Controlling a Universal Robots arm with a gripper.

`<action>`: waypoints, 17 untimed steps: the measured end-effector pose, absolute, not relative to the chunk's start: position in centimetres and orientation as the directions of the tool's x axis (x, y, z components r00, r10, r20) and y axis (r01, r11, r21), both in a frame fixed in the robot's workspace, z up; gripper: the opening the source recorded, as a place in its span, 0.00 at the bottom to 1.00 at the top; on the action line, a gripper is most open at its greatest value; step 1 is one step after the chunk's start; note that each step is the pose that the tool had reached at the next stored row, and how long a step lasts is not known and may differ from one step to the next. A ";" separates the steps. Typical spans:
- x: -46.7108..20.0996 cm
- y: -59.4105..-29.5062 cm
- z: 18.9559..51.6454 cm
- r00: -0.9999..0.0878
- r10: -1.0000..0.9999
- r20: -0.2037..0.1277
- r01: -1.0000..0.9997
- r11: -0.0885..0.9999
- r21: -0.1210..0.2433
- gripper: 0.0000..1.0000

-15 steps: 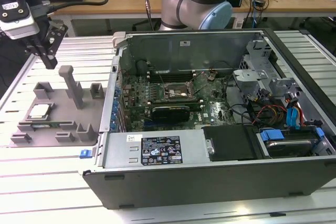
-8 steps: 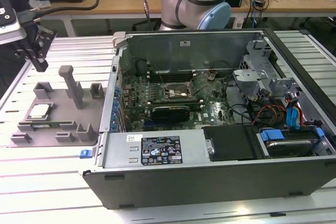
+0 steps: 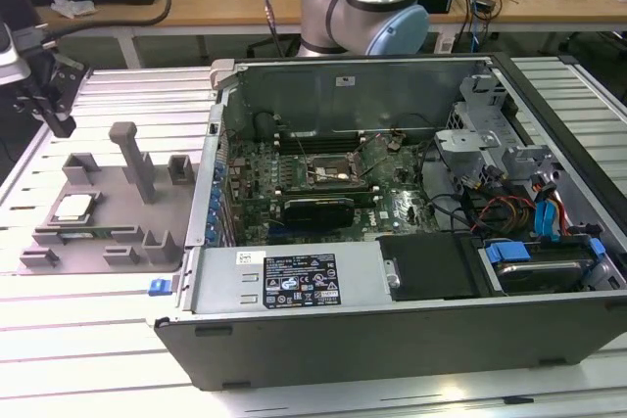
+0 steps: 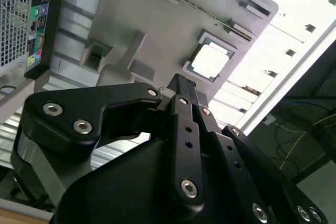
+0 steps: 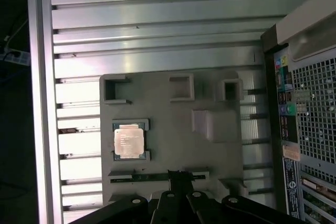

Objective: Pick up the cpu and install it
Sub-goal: 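Reach for the cpu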

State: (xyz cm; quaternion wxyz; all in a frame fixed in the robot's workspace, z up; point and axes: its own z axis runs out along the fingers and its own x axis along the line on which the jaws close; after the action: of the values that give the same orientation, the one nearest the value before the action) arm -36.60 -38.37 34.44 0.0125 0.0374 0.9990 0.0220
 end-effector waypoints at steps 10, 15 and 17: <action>-37.9 -37.2 33.2 -0.997 0.075 -0.023 0.074 0.996 0.045 0.11; -38.1 -36.8 32.2 -0.997 0.075 -0.023 0.074 0.996 0.045 0.11; -38.3 -36.7 31.8 -0.997 0.075 -0.023 0.074 0.996 0.045 0.11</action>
State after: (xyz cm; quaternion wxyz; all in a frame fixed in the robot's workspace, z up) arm -38.28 -36.72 31.80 0.0125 0.0374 0.9990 0.0220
